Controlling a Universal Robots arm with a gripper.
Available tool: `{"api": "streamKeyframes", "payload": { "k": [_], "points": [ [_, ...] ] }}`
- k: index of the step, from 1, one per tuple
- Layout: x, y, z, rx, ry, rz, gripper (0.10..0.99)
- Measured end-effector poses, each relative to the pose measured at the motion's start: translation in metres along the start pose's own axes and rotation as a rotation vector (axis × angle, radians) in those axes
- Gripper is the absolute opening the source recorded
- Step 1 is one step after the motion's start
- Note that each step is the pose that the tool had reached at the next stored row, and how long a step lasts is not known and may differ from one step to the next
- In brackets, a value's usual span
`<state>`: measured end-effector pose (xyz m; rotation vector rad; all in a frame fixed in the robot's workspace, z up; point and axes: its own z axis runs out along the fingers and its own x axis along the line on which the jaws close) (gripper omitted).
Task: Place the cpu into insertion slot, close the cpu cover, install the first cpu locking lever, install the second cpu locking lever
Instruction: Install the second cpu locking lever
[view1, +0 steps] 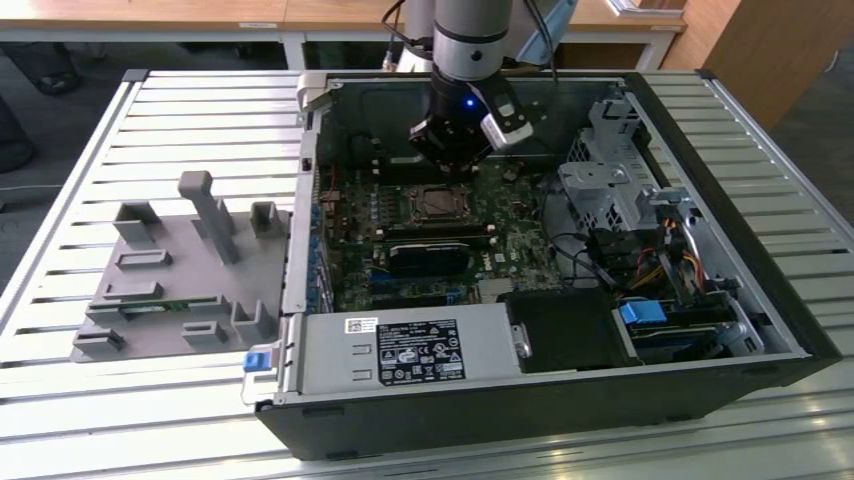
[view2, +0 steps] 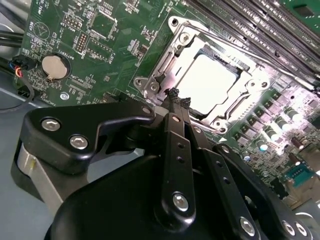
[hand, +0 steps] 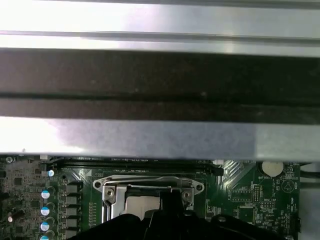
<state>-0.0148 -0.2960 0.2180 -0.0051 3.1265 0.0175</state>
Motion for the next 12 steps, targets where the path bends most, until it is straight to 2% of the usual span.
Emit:
{"api": "streamKeyframes", "payload": {
  "k": [3, 8, 12],
  "points": [
    [-0.0001, -0.0001, -0.0047, 0.000, -0.0002, 0.000, 0.106],
    [-0.0003, 0.0000, -0.0229, 0.000, 0.0000, 0.000, 0.106],
    [-0.0003, -0.0044, -0.0240, 0.000, -0.0001, 0.000, 0.106]
  ]
}}
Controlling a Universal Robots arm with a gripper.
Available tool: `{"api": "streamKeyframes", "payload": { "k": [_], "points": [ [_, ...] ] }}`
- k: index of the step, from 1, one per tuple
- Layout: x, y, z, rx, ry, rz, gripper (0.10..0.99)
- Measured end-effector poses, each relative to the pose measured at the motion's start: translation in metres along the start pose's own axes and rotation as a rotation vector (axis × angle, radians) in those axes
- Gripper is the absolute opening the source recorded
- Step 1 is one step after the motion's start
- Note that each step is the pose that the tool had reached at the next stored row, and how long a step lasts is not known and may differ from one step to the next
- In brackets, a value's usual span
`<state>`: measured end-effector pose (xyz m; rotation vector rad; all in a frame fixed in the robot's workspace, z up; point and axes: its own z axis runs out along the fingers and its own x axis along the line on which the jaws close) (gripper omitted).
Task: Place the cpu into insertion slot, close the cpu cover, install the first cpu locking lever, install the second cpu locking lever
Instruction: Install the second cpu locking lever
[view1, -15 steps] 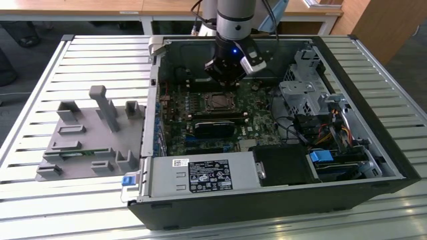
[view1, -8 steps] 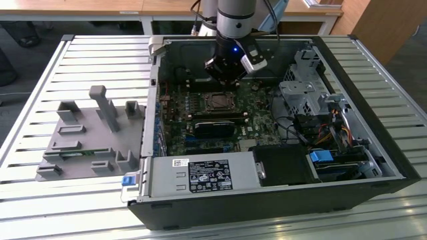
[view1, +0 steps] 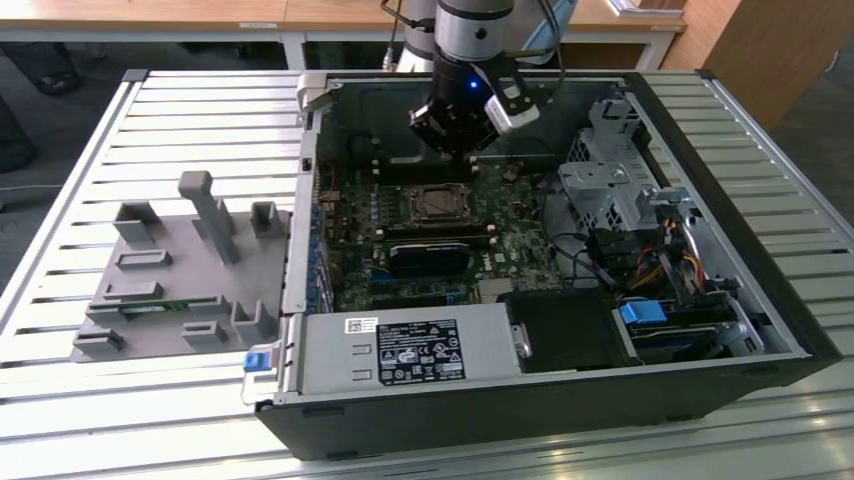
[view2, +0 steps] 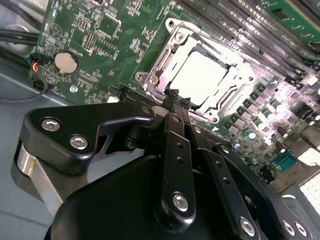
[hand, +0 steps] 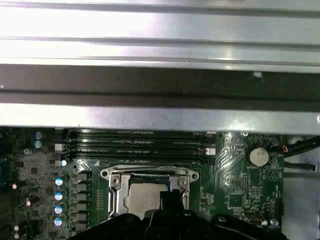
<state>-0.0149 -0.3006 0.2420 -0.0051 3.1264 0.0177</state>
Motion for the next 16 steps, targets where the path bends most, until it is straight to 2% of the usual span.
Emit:
{"api": "streamKeyframes", "payload": {
  "k": [6, 9, 15, 16],
  "points": [
    [0.0000, -0.0172, -0.0001, 0.000, -0.0001, 0.000, 0.106],
    [-0.0004, -0.0234, -0.0002, -0.007, 0.0014, 0.000, 0.106],
    [-0.0004, -0.0301, 0.0000, -0.049, 0.0060, 0.001, 0.106],
    [-0.0004, -0.0313, 0.0002, -0.051, 0.0062, 0.001, 0.106]
  ]
}}
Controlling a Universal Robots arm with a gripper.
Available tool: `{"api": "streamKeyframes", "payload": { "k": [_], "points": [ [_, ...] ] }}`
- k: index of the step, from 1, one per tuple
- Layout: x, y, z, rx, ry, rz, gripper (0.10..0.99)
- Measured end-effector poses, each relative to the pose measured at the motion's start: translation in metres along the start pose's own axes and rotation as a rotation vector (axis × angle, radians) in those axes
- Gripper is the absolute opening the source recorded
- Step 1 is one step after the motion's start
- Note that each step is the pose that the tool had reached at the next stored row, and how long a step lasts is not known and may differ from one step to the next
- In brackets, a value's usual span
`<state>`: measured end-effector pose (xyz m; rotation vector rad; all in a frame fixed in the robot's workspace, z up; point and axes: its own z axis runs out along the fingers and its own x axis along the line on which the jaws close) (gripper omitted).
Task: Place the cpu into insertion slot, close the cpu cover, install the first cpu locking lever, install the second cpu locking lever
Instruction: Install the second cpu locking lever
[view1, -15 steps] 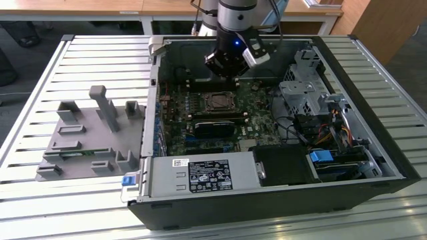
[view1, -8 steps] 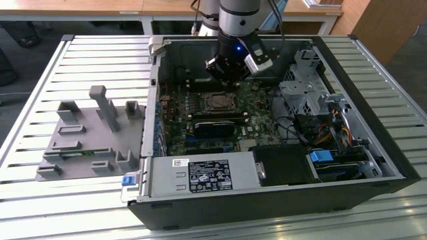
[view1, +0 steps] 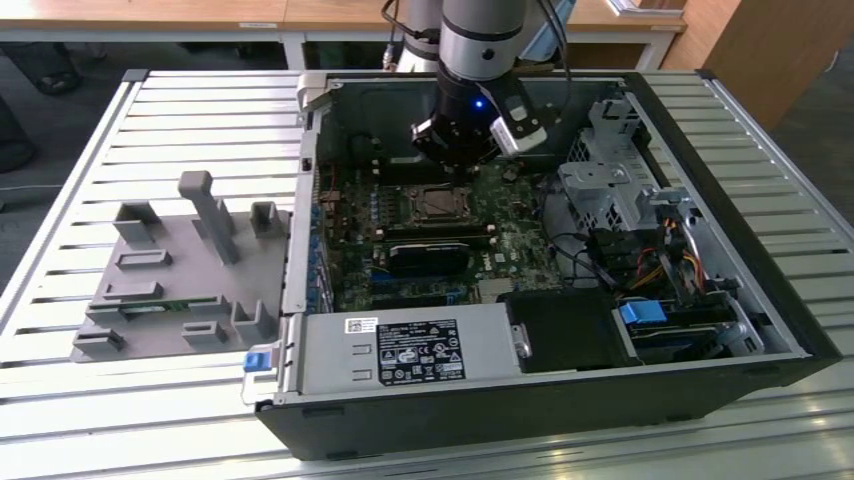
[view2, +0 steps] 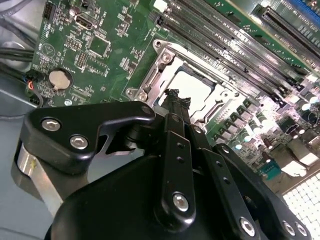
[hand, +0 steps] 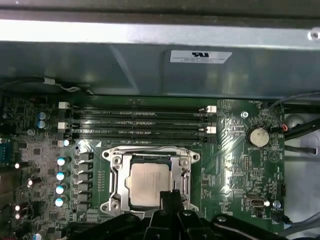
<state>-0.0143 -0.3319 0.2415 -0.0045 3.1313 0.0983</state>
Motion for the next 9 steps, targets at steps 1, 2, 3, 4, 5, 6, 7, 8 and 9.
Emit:
{"api": "streamKeyframes", "payload": {
  "k": [1, 2, 3, 4, 5, 6, 7, 8, 9],
  "points": [
    [0.0000, -0.0009, 0.0001, 0.000, 0.0000, 0.000, 0.106],
    [0.0000, -0.0019, 0.0001, 0.000, 0.0001, 0.000, 0.106],
    [0.0000, -0.0031, 0.0001, 0.000, 0.0001, 0.000, 0.106],
    [0.0000, -0.0049, 0.0001, 0.000, 0.0000, 0.000, 0.106],
    [0.0000, -0.0070, 0.0000, 0.000, 0.0001, 0.000, 0.106],
    [0.0000, -0.0092, 0.0000, 0.000, 0.0001, 0.000, 0.106],
    [0.0000, -0.0116, 0.0000, 0.000, 0.0001, 0.000, 0.106],
    [0.0000, -0.0140, -0.0001, 0.000, 0.0001, 0.000, 0.106],
    [0.0000, -0.0163, -0.0002, 0.000, 0.0001, 0.000, 0.106]
  ]
}}
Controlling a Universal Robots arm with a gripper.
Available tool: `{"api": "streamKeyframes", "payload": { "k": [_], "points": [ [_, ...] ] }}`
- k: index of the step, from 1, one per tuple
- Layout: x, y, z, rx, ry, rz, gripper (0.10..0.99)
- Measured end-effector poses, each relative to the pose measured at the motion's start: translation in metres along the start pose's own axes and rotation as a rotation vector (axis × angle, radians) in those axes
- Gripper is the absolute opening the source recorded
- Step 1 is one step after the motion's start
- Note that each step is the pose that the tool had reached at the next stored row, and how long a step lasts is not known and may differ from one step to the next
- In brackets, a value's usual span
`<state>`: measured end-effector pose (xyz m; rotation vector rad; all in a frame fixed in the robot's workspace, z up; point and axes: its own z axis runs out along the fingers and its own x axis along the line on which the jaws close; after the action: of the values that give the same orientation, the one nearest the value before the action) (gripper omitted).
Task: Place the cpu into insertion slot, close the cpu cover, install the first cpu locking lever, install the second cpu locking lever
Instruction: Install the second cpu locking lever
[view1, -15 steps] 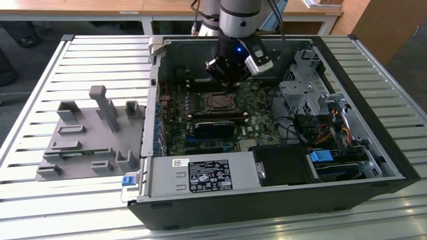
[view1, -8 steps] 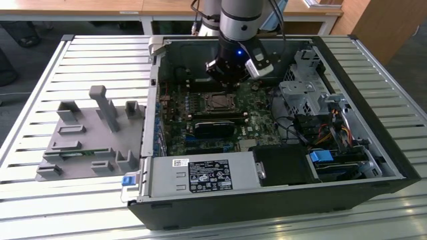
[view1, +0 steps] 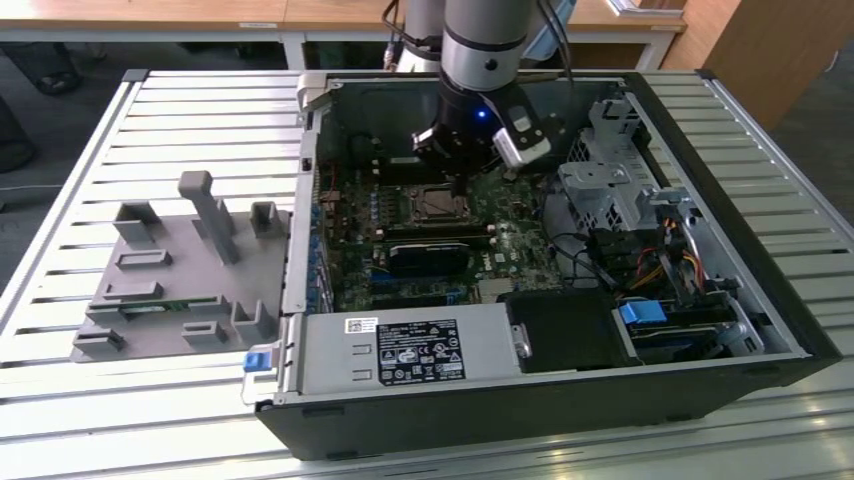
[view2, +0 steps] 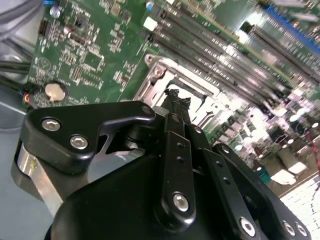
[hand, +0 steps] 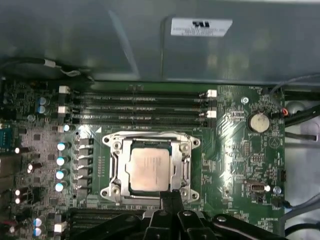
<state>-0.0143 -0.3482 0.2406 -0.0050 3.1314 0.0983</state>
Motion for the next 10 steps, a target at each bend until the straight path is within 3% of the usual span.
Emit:
{"api": "streamKeyframes", "payload": {
  "k": [10],
  "points": [
    [0.0001, -0.0094, 0.0020, -0.001, 0.0066, 0.000, 0.106]
  ]
}}
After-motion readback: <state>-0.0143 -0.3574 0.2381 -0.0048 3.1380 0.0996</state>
